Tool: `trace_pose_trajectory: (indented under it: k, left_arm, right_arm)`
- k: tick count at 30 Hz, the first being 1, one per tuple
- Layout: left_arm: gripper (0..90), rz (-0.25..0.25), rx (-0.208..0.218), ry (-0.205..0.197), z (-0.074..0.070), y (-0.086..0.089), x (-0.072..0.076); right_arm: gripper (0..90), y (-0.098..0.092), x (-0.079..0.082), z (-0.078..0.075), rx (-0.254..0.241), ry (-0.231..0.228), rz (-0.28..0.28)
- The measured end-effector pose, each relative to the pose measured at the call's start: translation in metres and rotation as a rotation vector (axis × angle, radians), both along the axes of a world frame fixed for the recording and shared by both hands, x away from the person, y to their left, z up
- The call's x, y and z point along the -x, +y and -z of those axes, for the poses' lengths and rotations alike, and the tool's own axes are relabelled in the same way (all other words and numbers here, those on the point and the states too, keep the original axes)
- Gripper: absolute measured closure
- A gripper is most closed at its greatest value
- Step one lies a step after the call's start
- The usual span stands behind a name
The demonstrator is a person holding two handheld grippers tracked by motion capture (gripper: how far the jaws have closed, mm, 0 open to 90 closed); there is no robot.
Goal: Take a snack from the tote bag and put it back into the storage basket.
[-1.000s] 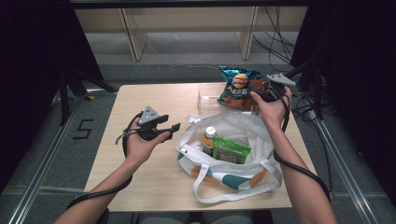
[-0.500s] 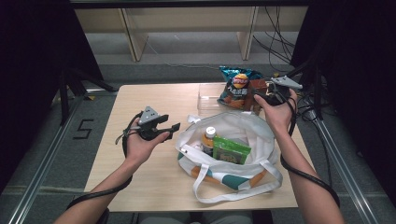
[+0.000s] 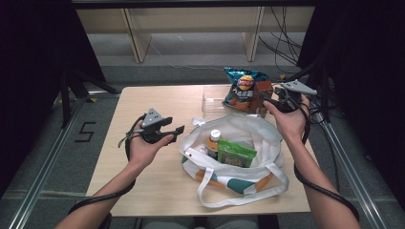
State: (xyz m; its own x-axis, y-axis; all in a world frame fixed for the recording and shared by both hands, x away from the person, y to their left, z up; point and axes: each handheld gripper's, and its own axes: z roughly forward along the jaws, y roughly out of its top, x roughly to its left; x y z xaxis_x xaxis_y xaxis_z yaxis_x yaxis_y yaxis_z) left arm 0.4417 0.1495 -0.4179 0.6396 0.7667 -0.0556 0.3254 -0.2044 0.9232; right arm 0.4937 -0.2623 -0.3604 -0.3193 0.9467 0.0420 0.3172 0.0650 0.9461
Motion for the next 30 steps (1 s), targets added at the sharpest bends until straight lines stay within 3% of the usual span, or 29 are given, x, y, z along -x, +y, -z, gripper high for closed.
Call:
trace_pose_trajectory:
  k: [5, 6, 12, 15, 16, 30]
  left_arm:
    - [37.8, 0.003, -0.003, 0.002, 0.0, 0.0, 0.0]
    - [37.8, 0.008, 0.002, 0.001, 0.001, 0.0, 0.0]
    - [37.8, 0.003, 0.0, 0.004, 0.001, -0.001, 0.0]
    - [37.8, 0.003, 0.001, 0.005, 0.001, -0.001, 0.0]
    - [37.8, 0.004, 0.0, 0.005, 0.001, -0.001, 0.0]
    - [37.8, 0.003, 0.005, 0.008, 0.001, 0.0, 0.0]
  right_arm:
    - [39.1, 0.0, 0.01, -0.001, -0.005, -0.013, -0.01]
    - [39.5, -0.001, 0.011, -0.002, 0.015, -0.022, -0.023]
    - [45.2, 0.0, 0.025, -0.003, -0.016, -0.025, -0.055]
    - [49.1, 0.0, 0.031, -0.004, 0.002, -0.035, -0.08]
    - [51.2, 0.001, 0.035, -0.005, -0.019, -0.021, -0.082]
    - [69.1, 0.003, 0.061, -0.001, 0.036, -0.02, -0.167]
